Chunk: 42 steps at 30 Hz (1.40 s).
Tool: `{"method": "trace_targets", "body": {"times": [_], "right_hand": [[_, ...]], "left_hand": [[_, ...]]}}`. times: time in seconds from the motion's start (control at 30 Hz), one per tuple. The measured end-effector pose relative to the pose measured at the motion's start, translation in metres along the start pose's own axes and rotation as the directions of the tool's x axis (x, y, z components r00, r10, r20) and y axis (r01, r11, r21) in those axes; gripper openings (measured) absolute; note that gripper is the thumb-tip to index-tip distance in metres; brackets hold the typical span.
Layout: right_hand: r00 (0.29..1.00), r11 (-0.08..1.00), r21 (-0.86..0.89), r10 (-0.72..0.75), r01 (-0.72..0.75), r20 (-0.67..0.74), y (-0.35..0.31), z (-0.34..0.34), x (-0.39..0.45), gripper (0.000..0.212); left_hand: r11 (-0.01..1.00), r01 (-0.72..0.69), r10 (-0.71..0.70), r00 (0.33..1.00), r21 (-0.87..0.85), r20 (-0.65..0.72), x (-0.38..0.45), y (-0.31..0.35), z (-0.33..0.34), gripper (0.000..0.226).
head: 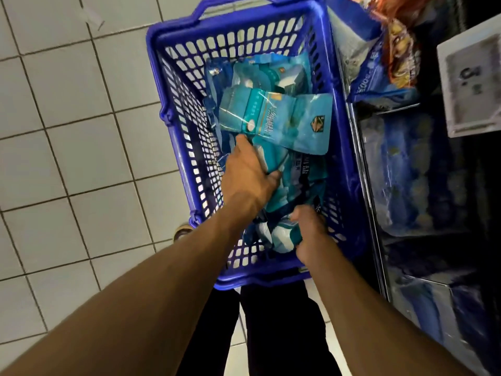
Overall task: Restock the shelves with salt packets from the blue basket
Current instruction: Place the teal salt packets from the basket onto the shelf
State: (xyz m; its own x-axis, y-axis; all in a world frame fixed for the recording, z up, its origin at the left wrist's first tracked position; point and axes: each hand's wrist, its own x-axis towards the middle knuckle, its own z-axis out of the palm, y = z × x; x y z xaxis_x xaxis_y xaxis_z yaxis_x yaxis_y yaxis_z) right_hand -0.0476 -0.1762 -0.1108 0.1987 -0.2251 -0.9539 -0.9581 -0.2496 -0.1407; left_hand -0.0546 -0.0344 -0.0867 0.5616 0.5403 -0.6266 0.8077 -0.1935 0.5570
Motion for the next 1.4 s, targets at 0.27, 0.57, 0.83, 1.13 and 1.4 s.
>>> {"method": "trace_targets", "body": {"times": [0.27, 0.57, 0.83, 1.13, 1.4], "right_hand": [[0.967, 0.980, 0.046, -0.180, 0.191, -0.180, 0.001, 0.015, -0.030, 0.056], [0.967, 0.970, 0.146, -0.165, 0.195, -0.194, -0.020, 0.031, -0.013, 0.084], [1.000, 0.992, 0.128, -0.008, 0.011, -0.023, -0.023, 0.016, -0.006, 0.063], [0.997, 0.989, 0.136, 0.054, -0.062, 0.060, 0.002, 0.002, -0.006, 0.069], [0.998, 0.981, 0.191, 0.022, -0.010, -0.061, 0.026, 0.004, -0.008, 0.077]], "left_hand": [[0.999, -0.050, 0.049, 0.993, -0.007, -0.109, -0.010, -0.004, 0.003, 0.072], [0.993, 0.069, -0.064, 0.996, 0.098, -0.060, 0.004, 0.010, -0.002, 0.079], [0.998, -0.031, 0.041, 0.981, 0.059, -0.188, -0.015, 0.010, 0.013, 0.056], [0.930, -0.004, 0.011, 1.000, 0.368, -0.018, -0.018, -0.007, 0.002, 0.045], [0.959, 0.054, -0.134, 0.951, 0.277, 0.280, -0.041, -0.033, -0.008, 0.062]]}}
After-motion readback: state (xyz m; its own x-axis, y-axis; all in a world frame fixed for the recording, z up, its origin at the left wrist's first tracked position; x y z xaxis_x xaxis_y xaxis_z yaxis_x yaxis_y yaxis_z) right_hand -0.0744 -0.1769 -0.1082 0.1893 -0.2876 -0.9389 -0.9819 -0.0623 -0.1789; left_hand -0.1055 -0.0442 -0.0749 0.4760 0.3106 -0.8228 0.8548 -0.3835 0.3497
